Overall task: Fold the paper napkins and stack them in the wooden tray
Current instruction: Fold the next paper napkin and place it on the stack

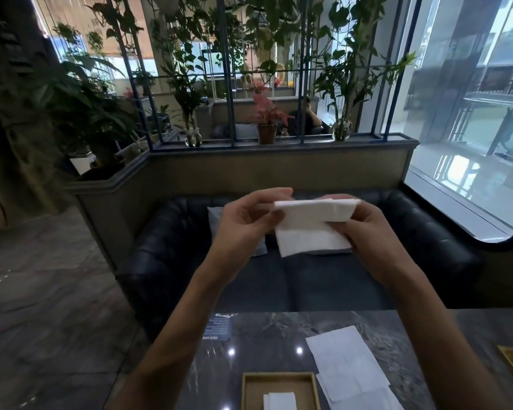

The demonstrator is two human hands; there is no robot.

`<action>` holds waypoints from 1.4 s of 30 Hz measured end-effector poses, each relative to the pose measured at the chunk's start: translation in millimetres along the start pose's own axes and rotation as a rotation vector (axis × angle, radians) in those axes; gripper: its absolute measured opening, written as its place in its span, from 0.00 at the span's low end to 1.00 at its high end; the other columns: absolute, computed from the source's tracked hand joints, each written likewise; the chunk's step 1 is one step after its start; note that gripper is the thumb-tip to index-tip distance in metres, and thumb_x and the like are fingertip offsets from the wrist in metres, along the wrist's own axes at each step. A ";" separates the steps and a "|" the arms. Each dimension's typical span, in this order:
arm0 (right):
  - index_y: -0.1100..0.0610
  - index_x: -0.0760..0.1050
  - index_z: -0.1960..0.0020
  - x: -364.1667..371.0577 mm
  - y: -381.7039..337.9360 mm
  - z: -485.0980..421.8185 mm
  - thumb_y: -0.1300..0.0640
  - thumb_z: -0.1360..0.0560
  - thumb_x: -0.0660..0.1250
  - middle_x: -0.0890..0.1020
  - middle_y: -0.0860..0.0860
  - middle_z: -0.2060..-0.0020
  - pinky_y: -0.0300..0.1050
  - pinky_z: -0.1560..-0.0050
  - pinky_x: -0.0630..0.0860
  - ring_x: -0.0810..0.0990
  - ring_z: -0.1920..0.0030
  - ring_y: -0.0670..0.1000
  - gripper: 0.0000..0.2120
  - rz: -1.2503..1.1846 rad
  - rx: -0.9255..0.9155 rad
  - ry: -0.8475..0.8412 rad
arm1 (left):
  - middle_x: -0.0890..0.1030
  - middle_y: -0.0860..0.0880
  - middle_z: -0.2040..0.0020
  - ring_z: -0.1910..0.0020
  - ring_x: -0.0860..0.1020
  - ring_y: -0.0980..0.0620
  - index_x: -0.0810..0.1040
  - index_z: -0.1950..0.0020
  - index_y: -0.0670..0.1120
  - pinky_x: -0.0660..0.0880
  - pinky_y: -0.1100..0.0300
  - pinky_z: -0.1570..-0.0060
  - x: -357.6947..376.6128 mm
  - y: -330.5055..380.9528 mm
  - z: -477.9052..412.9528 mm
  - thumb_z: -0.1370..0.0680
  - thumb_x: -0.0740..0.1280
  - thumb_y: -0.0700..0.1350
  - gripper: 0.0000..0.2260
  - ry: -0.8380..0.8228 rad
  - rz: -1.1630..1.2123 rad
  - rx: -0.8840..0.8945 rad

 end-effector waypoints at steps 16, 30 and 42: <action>0.49 0.74 0.31 15.7 28.6 12.3 0.63 0.26 0.71 0.86 0.58 0.49 0.46 0.51 0.83 0.85 0.52 0.53 0.25 -0.156 0.157 -0.060 | 0.78 0.43 0.35 0.35 0.78 0.47 0.85 0.52 0.41 0.75 0.59 0.38 -15.6 -4.6 17.6 0.25 0.61 0.23 0.18 -0.014 -0.216 0.169; 0.52 0.74 0.31 40.6 23.0 4.7 0.53 0.19 0.65 0.83 0.45 0.62 0.35 0.62 0.77 0.80 0.63 0.40 0.17 0.232 -0.061 0.033 | 0.87 0.49 0.46 0.47 0.85 0.51 0.81 0.39 0.46 0.81 0.58 0.48 -19.0 -70.1 63.2 0.21 0.69 0.43 0.11 0.002 -0.020 -0.440; 0.57 0.78 0.44 57.3 100.3 44.6 0.54 0.22 0.69 0.84 0.51 0.52 0.39 0.58 0.81 0.84 0.53 0.49 0.08 0.050 0.220 0.249 | 0.86 0.49 0.48 0.50 0.85 0.53 0.78 0.40 0.47 0.84 0.50 0.52 -32.2 -103.5 86.3 0.20 0.68 0.43 0.09 0.156 -0.078 -0.455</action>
Point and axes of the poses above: each hand's wrist, its own z-axis away from the middle knuckle, its own x-axis out of the palm, y = z × x, the point moved 7 cm from there along -z, towards the middle knuckle
